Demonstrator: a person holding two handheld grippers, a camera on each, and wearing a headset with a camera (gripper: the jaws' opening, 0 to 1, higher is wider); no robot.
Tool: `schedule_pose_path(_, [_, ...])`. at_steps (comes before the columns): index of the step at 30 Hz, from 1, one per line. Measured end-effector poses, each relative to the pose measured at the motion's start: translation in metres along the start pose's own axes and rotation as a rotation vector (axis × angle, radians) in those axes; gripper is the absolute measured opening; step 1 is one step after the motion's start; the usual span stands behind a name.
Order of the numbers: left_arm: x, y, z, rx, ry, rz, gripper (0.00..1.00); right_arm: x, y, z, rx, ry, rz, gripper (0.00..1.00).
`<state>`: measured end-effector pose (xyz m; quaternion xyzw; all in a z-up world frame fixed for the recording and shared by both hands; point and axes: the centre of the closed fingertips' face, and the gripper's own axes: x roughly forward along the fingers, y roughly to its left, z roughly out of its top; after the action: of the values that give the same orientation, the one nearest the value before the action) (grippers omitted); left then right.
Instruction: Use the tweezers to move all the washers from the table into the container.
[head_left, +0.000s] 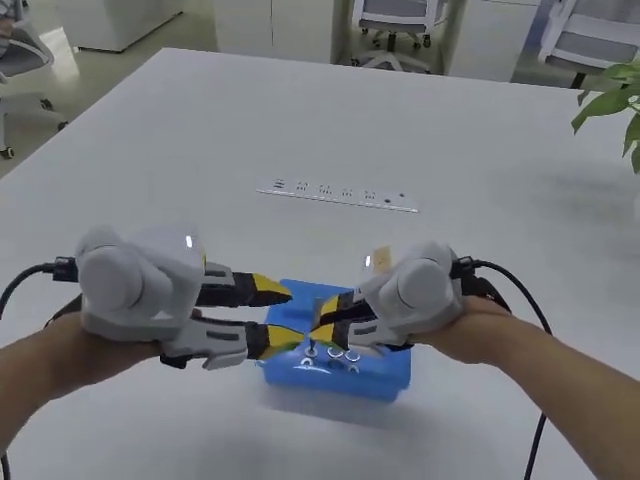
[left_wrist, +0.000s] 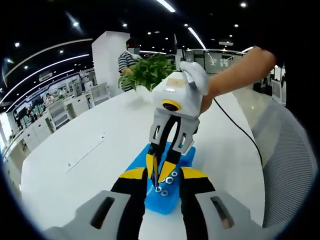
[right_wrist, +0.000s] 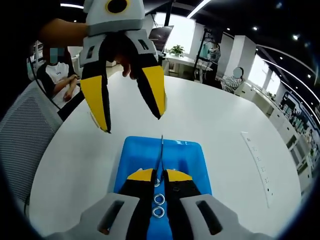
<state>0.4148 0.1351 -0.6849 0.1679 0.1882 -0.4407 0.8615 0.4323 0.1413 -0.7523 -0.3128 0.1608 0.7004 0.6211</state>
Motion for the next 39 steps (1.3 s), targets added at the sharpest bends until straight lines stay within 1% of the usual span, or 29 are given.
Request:
schedule_pose_path(3, [0.006, 0.002, 0.001, 0.019, 0.002, -0.02, 0.25, 0.0, 0.001, 0.0, -0.009, 0.003, 0.002, 0.09])
schedule_pose_path(6, [0.014, 0.004, 0.002, 0.05, 0.016, -0.036, 0.22, 0.0, 0.0, 0.0, -0.016, 0.005, 0.004, 0.09])
schedule_pose_path(9, [0.02, 0.002, 0.004, 0.068, 0.021, -0.051, 0.18, 0.001, 0.001, 0.001, -0.024, 0.006, 0.006, 0.09])
schedule_pose_path(13, [0.025, 0.002, 0.006, 0.088, 0.037, -0.058, 0.13, 0.002, 0.001, 0.001, -0.034, 0.009, 0.009, 0.09])
schedule_pose_path(18, [0.027, 0.0, 0.007, 0.092, 0.04, -0.07, 0.07, 0.001, 0.002, 0.001, -0.045, 0.009, 0.014, 0.09])
schedule_pose_path(25, [0.029, -0.003, 0.01, 0.094, 0.035, -0.082, 0.05, 0.0, 0.002, 0.001, -0.051, 0.011, 0.01, 0.11])
schedule_pose_path(29, [0.03, -0.002, 0.011, 0.082, 0.039, -0.079, 0.05, -0.003, 0.0, 0.003, -0.03, 0.001, 0.0, 0.13])
schedule_pose_path(32, [0.03, -0.002, 0.011, 0.077, 0.045, -0.077, 0.05, -0.006, 0.0, 0.003, -0.003, 0.003, -0.003, 0.18])
schedule_pose_path(36, [0.029, -0.001, 0.011, 0.065, 0.049, -0.077, 0.05, -0.01, 0.0, 0.004, 0.023, 0.002, -0.016, 0.22])
schedule_pose_path(39, [0.028, 0.002, 0.011, 0.061, 0.047, -0.074, 0.05, -0.014, -0.002, 0.003, 0.046, 0.005, -0.035, 0.27])
